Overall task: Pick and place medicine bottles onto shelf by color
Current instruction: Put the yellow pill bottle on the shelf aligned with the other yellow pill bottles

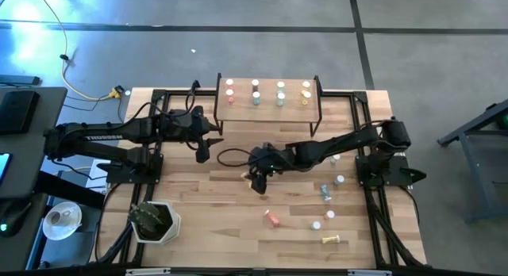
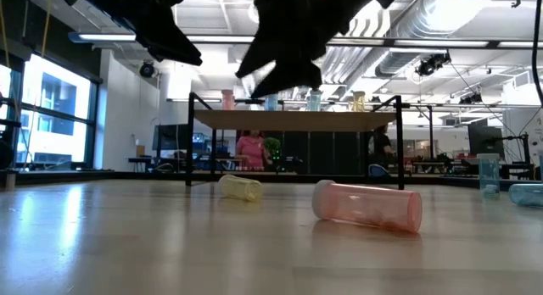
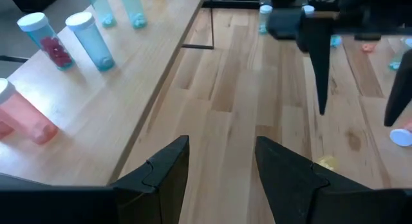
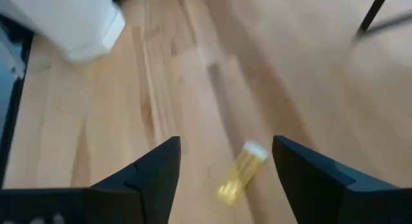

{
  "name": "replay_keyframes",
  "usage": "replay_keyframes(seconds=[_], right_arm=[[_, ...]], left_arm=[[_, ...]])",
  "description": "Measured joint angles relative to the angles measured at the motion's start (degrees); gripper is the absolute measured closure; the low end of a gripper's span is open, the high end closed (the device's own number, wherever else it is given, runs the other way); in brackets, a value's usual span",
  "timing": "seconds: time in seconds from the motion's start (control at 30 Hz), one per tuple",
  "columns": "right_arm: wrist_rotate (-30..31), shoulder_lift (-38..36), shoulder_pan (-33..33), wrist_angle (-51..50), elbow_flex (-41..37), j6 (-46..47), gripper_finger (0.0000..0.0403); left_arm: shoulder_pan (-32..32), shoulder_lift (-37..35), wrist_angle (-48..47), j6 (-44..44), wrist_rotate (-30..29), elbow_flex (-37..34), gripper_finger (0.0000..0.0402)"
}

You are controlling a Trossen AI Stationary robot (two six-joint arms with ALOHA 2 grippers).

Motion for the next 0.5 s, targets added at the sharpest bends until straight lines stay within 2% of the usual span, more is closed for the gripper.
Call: replay_keyframes(seconds=[0.1,0.3,0.5], right_arm=[[-2.78,1.78,-0.55,-1.04,0.0,3.58,0.0164],[-2.97,5.52,-0.95,-0.86,0.0,6.83,0.0164],[-4.67,9.23,-0.87,1.06,-0.02,9.8,0.0164]], left_arm=[[0.01,0.0,0.02,0.0,-1.48,0.0,0.0232],[0.01,0.0,0.03,-0.04,-6.46,-0.02,0.0232],[0.01,0.0,0.02,-0.05,-6.51,-0.02,0.0232]])
